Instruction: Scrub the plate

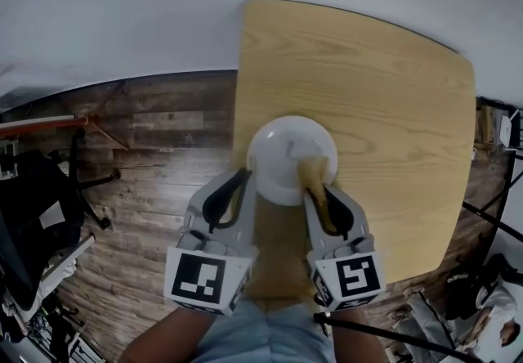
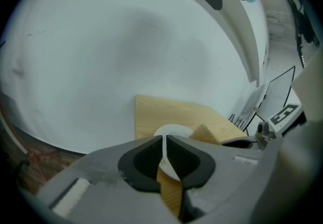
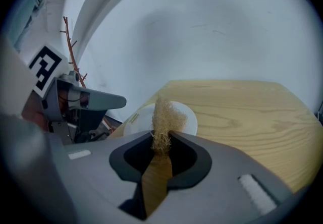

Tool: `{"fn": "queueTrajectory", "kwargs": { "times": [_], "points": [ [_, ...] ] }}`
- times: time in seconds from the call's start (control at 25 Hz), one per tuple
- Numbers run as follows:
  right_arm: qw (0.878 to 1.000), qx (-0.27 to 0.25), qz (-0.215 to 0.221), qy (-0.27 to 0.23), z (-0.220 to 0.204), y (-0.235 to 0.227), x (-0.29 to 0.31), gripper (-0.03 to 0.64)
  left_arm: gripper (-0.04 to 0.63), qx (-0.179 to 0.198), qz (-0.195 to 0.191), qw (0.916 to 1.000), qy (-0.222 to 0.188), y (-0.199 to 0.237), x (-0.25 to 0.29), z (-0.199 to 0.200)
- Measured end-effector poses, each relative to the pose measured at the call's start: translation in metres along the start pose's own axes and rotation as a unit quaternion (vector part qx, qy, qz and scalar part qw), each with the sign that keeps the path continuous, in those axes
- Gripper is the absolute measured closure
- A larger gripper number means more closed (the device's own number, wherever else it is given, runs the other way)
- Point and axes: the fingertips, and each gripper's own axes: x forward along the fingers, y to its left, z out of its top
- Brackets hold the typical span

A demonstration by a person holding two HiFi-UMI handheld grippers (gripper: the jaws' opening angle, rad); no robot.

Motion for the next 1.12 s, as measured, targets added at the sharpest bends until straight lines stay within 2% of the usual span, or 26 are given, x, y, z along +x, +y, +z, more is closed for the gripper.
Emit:
{"fn": "queueTrajectory", "kwargs": {
  "times": [0.16,0.28,0.52,0.84,0.96,1.12],
  "points": [
    [1.000,-0.003,0.001,0.001,-0.002,-0.002,0.006,0.542,0.517,-0.017,-0.019,0.9995,0.017,0.010,0.015,-0.006],
    [1.000,0.004,0.003,-0.006,-0.005,-0.004,0.006,0.543,0.502,-0.036,-0.028,0.9983,0.035,0.012,0.021,-0.011],
    [1.000,0.007,0.003,-0.004,-0.005,-0.003,0.005,0.543,0.500,-0.054,-0.050,0.9960,0.050,0.005,0.029,-0.012],
    [1.000,0.012,0.009,0.000,-0.004,-0.004,0.005,0.543,0.531,-0.083,-0.068,0.9934,0.040,0.000,0.028,-0.006],
    [1.000,0.000,-0.003,0.007,0.001,-0.010,0.003,0.543,0.532,-0.075,-0.067,0.9937,0.049,-0.001,0.028,-0.006],
    [0.999,-0.013,-0.038,0.032,0.010,-0.024,0.004,0.543,0.532,-0.048,-0.064,0.9954,0.054,-0.005,0.027,-0.003]
  ]
}}
